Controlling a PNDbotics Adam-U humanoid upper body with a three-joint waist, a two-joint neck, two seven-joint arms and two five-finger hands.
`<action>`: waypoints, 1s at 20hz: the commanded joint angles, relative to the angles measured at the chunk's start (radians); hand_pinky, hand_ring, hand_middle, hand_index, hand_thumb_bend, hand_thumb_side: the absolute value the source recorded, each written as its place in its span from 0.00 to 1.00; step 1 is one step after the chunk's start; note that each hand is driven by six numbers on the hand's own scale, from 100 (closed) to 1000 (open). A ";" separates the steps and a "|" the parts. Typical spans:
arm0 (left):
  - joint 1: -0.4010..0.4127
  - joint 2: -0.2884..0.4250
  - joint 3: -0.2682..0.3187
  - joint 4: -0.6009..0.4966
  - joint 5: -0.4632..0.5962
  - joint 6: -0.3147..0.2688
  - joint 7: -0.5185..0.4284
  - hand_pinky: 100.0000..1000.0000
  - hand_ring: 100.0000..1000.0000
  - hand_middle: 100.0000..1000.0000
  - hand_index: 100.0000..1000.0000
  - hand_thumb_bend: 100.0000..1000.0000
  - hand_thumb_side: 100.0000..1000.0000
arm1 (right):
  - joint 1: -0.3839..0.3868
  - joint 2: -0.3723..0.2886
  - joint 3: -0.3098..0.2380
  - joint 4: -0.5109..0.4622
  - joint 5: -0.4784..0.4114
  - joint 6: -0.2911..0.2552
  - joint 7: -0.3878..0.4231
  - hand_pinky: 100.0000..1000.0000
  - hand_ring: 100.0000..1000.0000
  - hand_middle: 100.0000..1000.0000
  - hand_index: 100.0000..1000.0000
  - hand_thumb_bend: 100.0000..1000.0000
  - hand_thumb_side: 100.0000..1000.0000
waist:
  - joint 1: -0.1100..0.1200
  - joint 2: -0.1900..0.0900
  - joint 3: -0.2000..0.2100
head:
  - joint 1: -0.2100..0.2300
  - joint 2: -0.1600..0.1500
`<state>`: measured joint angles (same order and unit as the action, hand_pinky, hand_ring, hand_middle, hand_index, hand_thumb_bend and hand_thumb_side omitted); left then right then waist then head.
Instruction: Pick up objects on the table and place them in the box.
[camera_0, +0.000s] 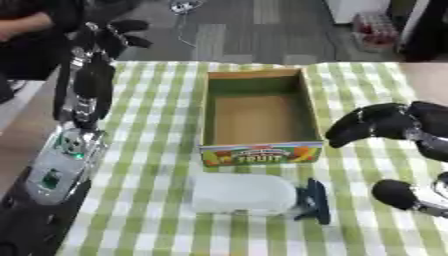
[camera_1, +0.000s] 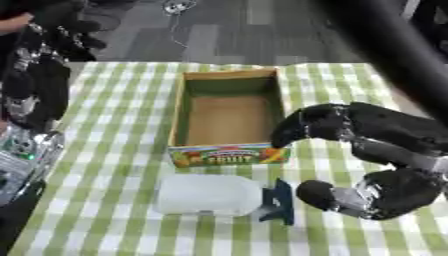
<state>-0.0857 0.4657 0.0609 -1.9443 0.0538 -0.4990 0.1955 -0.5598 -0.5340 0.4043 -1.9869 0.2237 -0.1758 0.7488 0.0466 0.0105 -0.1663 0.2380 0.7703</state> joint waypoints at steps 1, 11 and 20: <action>-0.014 0.029 0.007 -0.024 -0.006 -0.001 -0.001 0.57 0.72 0.79 0.85 0.52 0.90 | -0.020 0.006 -0.005 -0.004 0.007 0.013 -0.003 0.68 0.82 0.78 0.84 0.36 1.00 | -0.001 -0.003 0.003 | 0.009 0.000; -0.032 0.020 0.000 -0.031 -0.001 0.000 -0.007 0.57 0.72 0.79 0.86 0.52 0.90 | -0.034 0.071 0.014 0.099 0.017 0.010 -0.032 0.66 0.82 0.77 0.84 0.39 1.00 | 0.006 0.018 0.022 | 0.004 0.000; -0.045 0.015 -0.003 -0.029 0.007 0.001 -0.011 0.57 0.72 0.79 0.86 0.52 0.90 | -0.041 0.139 0.045 0.154 0.064 0.016 -0.011 0.67 0.82 0.77 0.84 0.38 1.00 | 0.002 0.022 0.031 | -0.003 0.000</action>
<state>-0.1169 0.4646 0.0543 -1.9558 0.0563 -0.4971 0.1877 -0.5820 -0.4009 0.4513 -1.8311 0.2780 -0.1608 0.7341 0.0520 0.0409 -0.1371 0.2374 0.7730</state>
